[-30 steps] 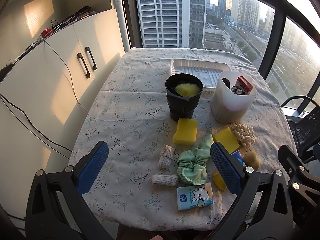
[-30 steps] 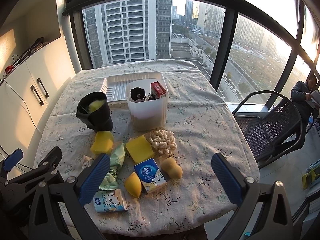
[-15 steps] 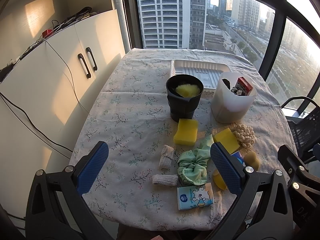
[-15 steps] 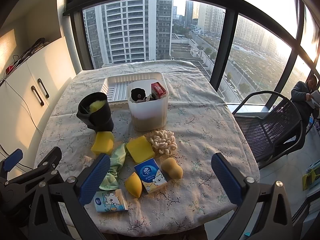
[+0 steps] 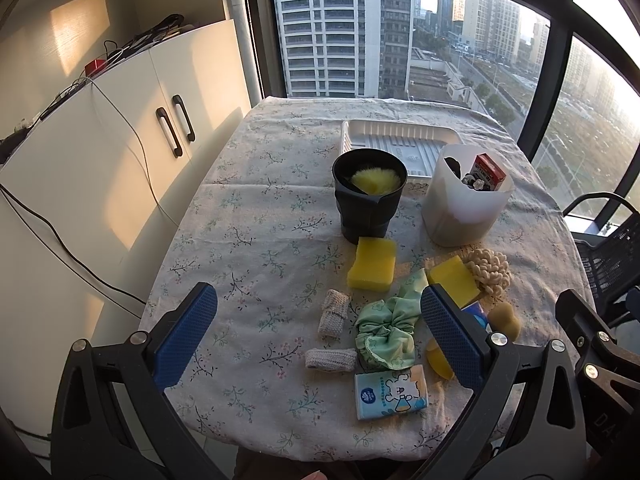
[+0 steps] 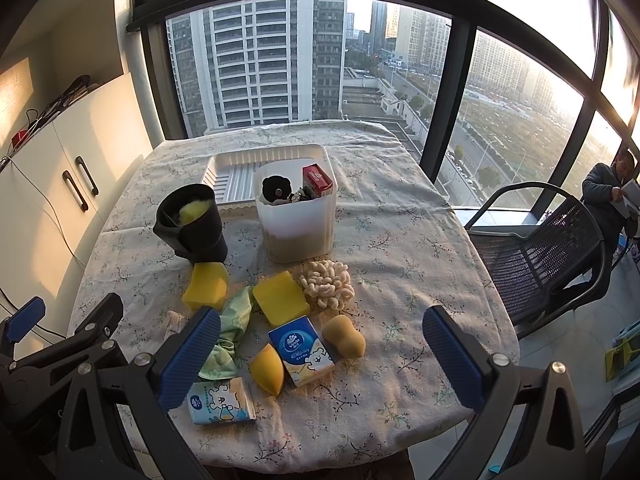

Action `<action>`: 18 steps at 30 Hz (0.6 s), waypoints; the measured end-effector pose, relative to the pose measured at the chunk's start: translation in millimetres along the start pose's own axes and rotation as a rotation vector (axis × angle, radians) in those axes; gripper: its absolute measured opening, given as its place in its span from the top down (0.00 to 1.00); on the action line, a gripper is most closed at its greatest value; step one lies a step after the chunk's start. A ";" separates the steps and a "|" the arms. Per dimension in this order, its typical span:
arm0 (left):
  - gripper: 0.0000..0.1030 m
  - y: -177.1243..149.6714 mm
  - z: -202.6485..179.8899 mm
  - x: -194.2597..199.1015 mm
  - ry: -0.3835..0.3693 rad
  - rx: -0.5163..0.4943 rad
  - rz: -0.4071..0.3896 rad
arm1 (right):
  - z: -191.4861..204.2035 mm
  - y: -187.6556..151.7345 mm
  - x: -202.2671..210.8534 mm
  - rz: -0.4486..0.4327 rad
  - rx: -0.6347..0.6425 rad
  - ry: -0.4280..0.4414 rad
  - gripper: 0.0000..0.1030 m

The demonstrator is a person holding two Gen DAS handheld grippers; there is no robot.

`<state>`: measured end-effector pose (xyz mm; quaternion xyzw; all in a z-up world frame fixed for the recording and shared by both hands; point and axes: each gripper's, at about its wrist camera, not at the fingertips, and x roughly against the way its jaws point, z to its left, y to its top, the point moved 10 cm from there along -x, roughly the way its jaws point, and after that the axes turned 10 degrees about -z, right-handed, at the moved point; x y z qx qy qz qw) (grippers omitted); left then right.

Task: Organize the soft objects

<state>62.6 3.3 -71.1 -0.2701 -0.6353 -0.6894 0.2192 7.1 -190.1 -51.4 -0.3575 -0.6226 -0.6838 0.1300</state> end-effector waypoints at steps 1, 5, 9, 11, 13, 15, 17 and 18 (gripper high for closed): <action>0.00 -0.1 0.0 0.0 -0.001 0.001 0.001 | 0.1 0.0 0.0 0.000 -0.001 0.001 0.00; 0.00 -0.1 -0.2 -0.1 0.001 0.001 -0.001 | 0.2 -0.1 0.4 0.000 0.000 0.000 0.00; 0.00 -0.1 -0.3 -0.3 0.000 0.001 -0.001 | 0.3 0.3 0.6 0.000 -0.001 0.002 0.00; 0.00 -0.1 -0.1 -0.2 0.001 0.000 -0.001 | 0.5 0.0 0.7 0.001 0.000 0.001 0.00; 0.00 0.2 0.4 -0.3 0.001 0.000 -0.002 | 0.3 0.7 1.3 0.001 0.000 0.001 0.00; 0.00 0.1 0.8 -0.2 0.001 0.000 -0.001 | 0.6 0.1 1.0 0.001 0.000 0.001 0.00; 0.00 0.4 2.1 -0.5 0.000 0.001 0.001 | 0.5 0.2 1.2 0.001 0.000 0.001 0.00; 0.00 0.0 1.3 -0.5 0.001 0.000 0.001 | 0.2 0.4 1.4 0.002 0.000 0.001 0.00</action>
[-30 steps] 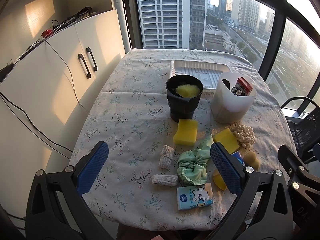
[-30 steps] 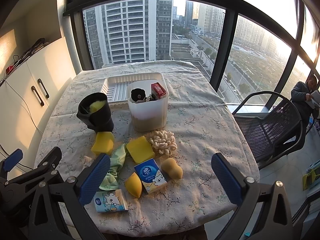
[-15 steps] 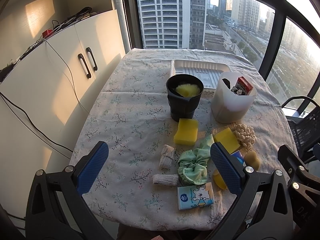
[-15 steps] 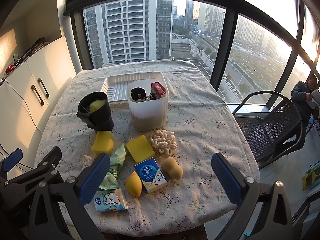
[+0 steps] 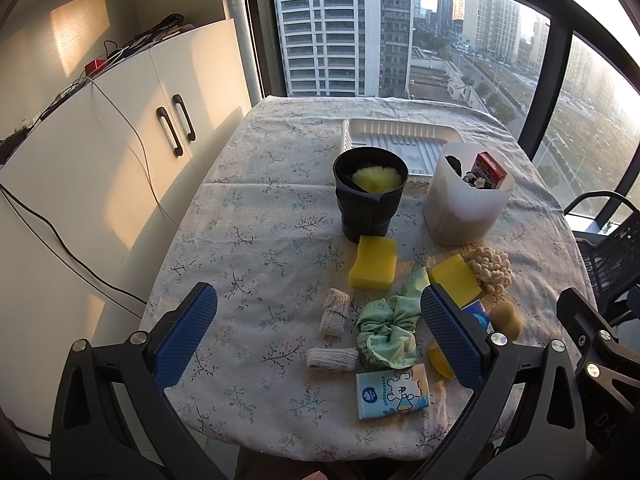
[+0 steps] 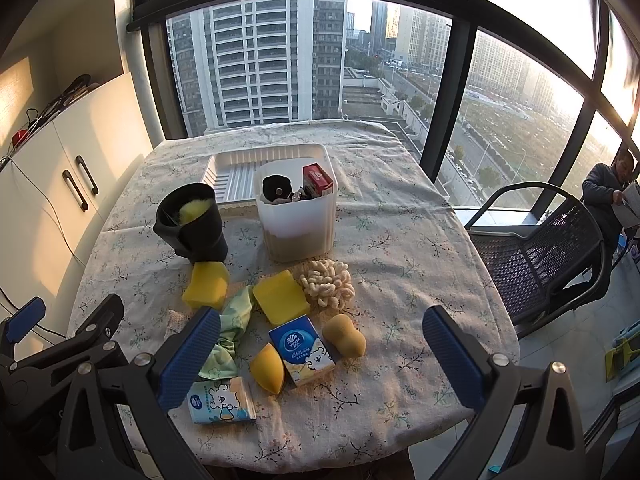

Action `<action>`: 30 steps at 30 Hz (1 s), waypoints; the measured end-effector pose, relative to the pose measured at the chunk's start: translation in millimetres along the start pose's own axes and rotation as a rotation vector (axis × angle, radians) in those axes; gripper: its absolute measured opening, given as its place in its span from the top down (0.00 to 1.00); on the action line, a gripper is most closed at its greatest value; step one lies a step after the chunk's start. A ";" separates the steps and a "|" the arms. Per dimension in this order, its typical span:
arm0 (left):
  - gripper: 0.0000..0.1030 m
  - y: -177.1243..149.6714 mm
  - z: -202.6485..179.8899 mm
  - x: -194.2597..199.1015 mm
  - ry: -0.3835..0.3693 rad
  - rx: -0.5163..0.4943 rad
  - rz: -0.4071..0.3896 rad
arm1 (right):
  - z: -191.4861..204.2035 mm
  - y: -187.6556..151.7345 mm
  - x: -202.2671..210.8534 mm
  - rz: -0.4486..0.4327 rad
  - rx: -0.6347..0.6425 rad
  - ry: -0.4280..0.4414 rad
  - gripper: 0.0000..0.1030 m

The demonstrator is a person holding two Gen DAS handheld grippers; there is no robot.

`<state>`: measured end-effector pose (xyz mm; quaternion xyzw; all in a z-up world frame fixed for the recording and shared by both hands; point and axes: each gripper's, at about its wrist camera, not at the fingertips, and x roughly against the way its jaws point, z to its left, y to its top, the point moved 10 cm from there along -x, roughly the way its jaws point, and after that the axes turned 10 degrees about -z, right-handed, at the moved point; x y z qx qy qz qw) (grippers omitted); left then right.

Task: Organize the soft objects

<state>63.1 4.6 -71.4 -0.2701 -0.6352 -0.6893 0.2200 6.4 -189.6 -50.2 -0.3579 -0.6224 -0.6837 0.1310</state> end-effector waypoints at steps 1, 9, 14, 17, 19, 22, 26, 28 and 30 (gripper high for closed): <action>0.00 -0.4 0.8 -0.1 0.000 -0.001 0.001 | 0.2 -0.2 0.0 0.000 -0.001 0.001 0.00; 0.00 -8.3 3.1 -2.9 0.004 -0.018 0.015 | 0.3 -6.0 -4.9 0.016 0.008 -0.005 0.00; 0.00 -21.9 1.8 -12.1 -0.004 -0.034 0.044 | -0.7 -18.4 -14.0 0.042 0.017 0.000 0.00; 0.00 -33.7 -1.3 -17.6 -0.023 -0.056 0.059 | 0.7 -28.5 -18.5 0.047 0.028 0.030 0.00; 0.00 -44.0 -2.3 -21.4 -0.031 -0.079 0.070 | 1.5 -36.3 -22.4 0.052 0.043 0.045 0.00; 0.00 -66.9 -4.7 -31.1 -0.043 -0.113 0.107 | -0.2 -50.5 -30.2 0.058 0.092 0.036 0.00; 0.00 -98.5 -13.4 -41.2 -0.083 -0.153 0.163 | -5.0 -79.7 -46.2 0.113 0.143 0.043 0.00; 0.00 -110.4 -20.2 -44.2 -0.108 -0.171 0.179 | -8.8 -94.4 -54.5 0.145 0.144 0.051 0.00; 0.00 -121.8 -29.3 -48.4 -0.144 -0.181 0.199 | -13.1 -105.8 -62.3 0.161 0.133 0.063 0.00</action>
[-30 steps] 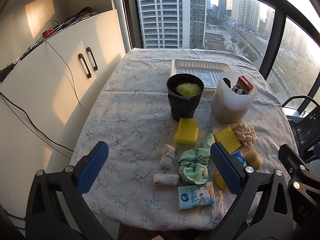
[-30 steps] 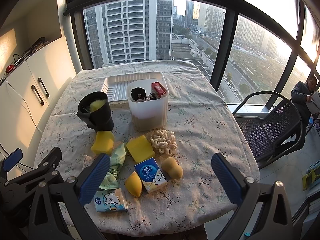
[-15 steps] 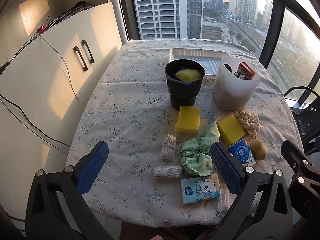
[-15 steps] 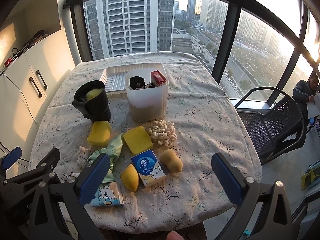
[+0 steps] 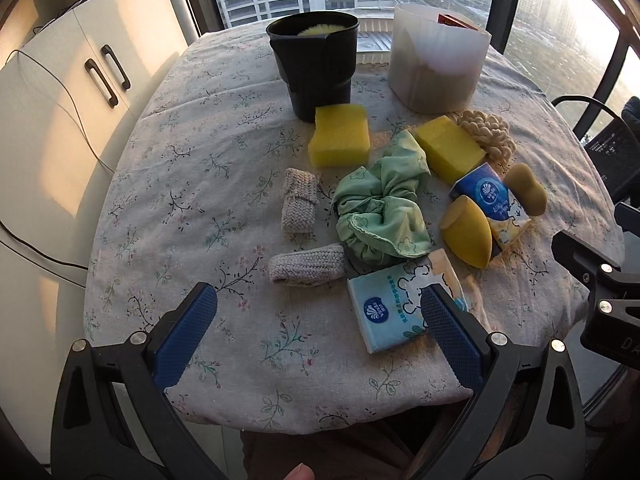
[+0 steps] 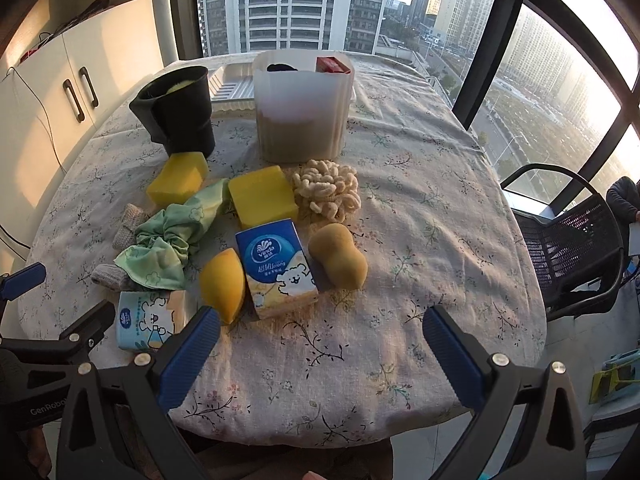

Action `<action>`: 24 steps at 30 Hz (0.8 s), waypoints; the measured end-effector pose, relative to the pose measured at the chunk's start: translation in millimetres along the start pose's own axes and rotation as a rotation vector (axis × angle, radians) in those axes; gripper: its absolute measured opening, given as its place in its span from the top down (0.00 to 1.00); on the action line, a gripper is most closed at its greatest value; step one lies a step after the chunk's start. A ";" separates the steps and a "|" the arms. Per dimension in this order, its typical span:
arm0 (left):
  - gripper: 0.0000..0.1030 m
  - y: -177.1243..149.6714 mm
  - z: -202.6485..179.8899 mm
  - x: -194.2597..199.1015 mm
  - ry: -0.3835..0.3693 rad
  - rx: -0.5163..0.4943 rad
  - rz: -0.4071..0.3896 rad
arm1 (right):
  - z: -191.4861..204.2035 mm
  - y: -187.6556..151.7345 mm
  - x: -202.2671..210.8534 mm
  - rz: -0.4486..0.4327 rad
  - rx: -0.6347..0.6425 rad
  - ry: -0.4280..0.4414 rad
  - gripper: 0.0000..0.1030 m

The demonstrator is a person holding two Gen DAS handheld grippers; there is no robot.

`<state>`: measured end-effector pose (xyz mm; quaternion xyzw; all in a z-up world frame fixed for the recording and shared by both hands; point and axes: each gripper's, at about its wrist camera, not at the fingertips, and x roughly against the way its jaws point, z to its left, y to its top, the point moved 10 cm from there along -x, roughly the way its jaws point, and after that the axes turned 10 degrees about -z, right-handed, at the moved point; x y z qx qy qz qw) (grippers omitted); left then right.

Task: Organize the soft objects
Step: 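Grasp the blue tissue pack with the left gripper while the right grasps the tan sponge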

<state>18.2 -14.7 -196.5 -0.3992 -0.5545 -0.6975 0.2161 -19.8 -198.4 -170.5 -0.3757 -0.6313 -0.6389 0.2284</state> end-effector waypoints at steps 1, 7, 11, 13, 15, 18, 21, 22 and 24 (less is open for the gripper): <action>0.00 -3.5 -5.5 -4.7 -0.016 -0.004 0.010 | -1.2 -4.0 -3.6 0.001 0.000 0.005 0.00; 0.00 -22.6 -27.6 -29.6 -0.075 0.044 0.090 | -5.0 -20.9 -23.8 0.017 0.003 0.074 0.03; 0.00 -25.3 -33.3 -35.7 -0.117 0.147 0.102 | -10.5 -19.9 -35.9 0.002 0.030 0.095 0.03; 0.00 -24.9 -36.2 -38.9 -0.127 0.196 0.105 | -12.8 -16.7 -44.2 0.000 0.053 0.109 0.03; 0.00 -25.0 -42.5 -39.5 -0.161 0.231 0.107 | -18.9 -13.8 -53.8 0.017 0.066 0.114 0.04; 0.00 -27.7 -50.7 -39.8 -0.128 0.194 0.108 | -29.0 -5.7 -66.3 0.018 0.048 0.151 0.08; 0.00 -34.7 -52.0 -52.0 -0.058 0.167 0.144 | -32.5 2.6 -83.4 0.036 0.021 0.197 0.13; 0.00 -31.8 -50.0 -54.4 -0.031 0.154 0.126 | -31.3 6.7 -87.0 0.031 0.017 0.224 0.13; 0.00 -31.1 -52.6 -57.3 -0.033 0.164 0.122 | -31.8 13.6 -94.0 0.028 0.020 0.229 0.13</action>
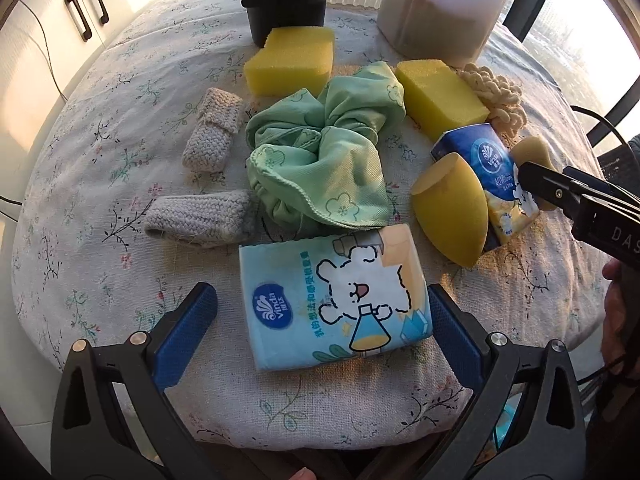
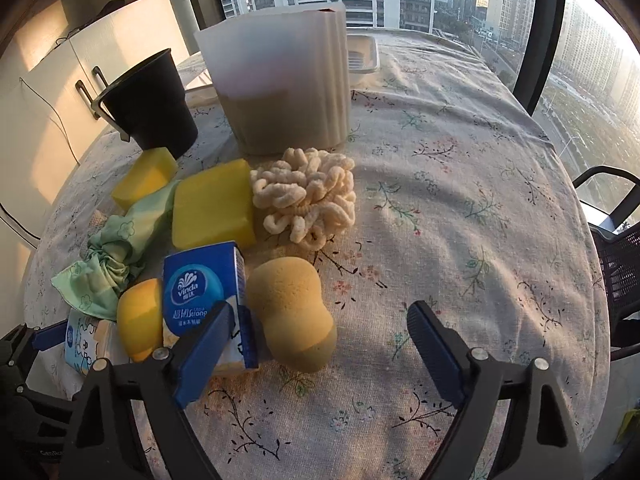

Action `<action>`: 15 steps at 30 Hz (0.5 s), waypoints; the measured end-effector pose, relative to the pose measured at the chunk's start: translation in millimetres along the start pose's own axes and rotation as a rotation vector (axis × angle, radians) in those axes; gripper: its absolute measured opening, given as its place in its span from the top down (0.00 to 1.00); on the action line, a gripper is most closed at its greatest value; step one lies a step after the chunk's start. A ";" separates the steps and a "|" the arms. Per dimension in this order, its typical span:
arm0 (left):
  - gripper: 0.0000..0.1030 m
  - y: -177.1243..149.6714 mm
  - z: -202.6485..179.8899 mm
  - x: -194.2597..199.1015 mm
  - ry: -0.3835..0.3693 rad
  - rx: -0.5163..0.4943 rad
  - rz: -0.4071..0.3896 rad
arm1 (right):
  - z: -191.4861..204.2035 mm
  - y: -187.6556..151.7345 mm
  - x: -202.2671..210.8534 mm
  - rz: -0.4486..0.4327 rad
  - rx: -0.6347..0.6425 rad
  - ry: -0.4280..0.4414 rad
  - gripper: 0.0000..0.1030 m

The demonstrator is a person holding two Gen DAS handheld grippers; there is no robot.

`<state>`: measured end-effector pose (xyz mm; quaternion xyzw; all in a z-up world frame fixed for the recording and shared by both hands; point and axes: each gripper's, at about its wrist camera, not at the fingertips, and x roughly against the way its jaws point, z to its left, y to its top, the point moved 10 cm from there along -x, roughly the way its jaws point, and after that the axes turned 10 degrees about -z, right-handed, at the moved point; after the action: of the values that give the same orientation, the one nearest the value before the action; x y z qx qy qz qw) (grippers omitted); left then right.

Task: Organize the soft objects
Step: 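Grasp the blue tissue pack with the left gripper while the right grasps the tan sponge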

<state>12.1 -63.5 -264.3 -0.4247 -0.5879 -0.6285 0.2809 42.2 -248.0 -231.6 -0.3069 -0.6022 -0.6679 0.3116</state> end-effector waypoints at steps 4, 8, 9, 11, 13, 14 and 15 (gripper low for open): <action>0.00 5.4 3.3 -6.2 0.052 -0.007 -0.025 | -5.4 7.5 -6.5 0.004 0.016 0.034 0.18; 0.00 10.0 5.0 -7.4 0.053 0.006 -0.025 | -4.0 -0.8 -11.5 0.024 -0.024 0.102 0.17; 0.00 11.3 6.3 -7.7 0.054 0.007 -0.030 | -1.4 -4.2 -11.7 0.016 0.009 0.093 0.17; 0.00 11.9 6.3 -7.1 0.059 0.012 -0.060 | 7.5 -10.1 -11.3 -0.018 0.113 0.062 0.17; 0.00 9.9 7.1 -4.7 0.058 0.011 -0.069 | 14.9 -14.6 -8.6 -0.084 0.159 0.076 0.17; 0.00 7.8 8.5 -3.2 0.056 0.011 -0.064 | 13.9 -15.8 -7.7 -0.091 0.149 0.073 0.18; 0.00 6.9 9.1 -2.7 0.056 0.011 -0.058 | 13.5 -16.6 -6.2 -0.088 0.140 0.071 0.25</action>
<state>21.2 -56.0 -263.6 -0.3882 -0.5954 -0.6448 0.2813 33.4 -232.9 -245.5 -0.2337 -0.6491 -0.6475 0.3238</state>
